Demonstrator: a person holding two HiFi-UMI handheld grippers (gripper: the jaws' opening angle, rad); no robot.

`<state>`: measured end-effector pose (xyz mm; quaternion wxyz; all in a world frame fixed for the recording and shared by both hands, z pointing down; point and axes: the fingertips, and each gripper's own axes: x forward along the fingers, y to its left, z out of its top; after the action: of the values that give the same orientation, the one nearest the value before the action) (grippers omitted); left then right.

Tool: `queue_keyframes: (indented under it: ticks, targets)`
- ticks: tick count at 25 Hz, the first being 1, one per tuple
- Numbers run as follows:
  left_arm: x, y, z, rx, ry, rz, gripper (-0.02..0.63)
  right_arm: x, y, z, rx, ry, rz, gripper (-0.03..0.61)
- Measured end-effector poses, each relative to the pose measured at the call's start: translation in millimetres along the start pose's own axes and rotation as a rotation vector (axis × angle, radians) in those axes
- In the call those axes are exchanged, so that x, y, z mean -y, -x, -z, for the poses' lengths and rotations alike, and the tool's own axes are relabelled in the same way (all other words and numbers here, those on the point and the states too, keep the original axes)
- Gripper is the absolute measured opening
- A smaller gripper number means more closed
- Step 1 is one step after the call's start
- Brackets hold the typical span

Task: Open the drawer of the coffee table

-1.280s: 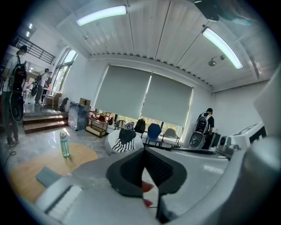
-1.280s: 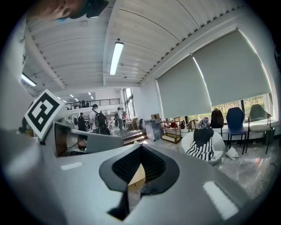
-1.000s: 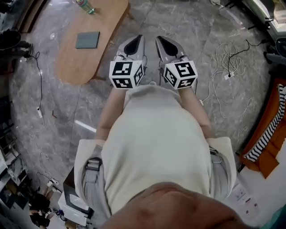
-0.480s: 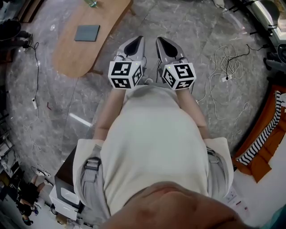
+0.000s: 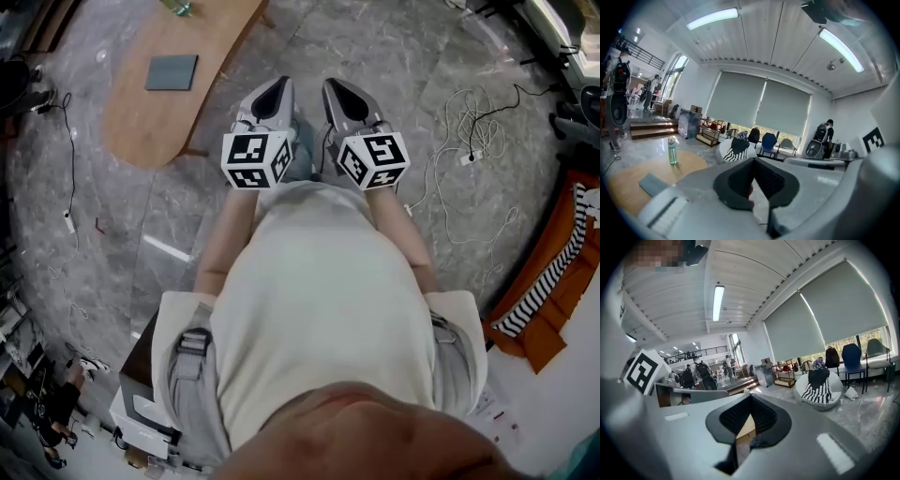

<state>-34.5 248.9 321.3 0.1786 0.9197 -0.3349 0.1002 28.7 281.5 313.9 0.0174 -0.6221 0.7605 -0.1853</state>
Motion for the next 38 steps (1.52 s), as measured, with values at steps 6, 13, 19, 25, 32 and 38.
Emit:
queue_keyframes:
  ticks: [6,13,19,25,32,38]
  targets:
    - [-8,-51,-13,0.004,0.008,0.028,0.002,37,-31,-13,-0.009,0.013,0.019,-0.002]
    - [-38,-117,-51,0.018,0.019,0.041,0.002,77,-94,-52,-0.009,0.040,0.022,-0.002]
    - [-78,-163,-82,0.014,0.023,0.036,0.002,100,-156,-83,-0.019,0.057,0.019,-0.002]
    - [-123,-201,-105,0.025,0.030,-0.008,0.002,114,-217,-101,-0.027,0.063,-0.017,-0.002]
    - [-161,-214,-111,0.030,0.061,-0.103,0.002,115,-268,-103,-0.062,0.058,-0.106,-0.002]
    - [-194,-215,-110,0.060,0.103,-0.237,0.002,114,-307,-100,-0.088,0.045,-0.222,-0.002]
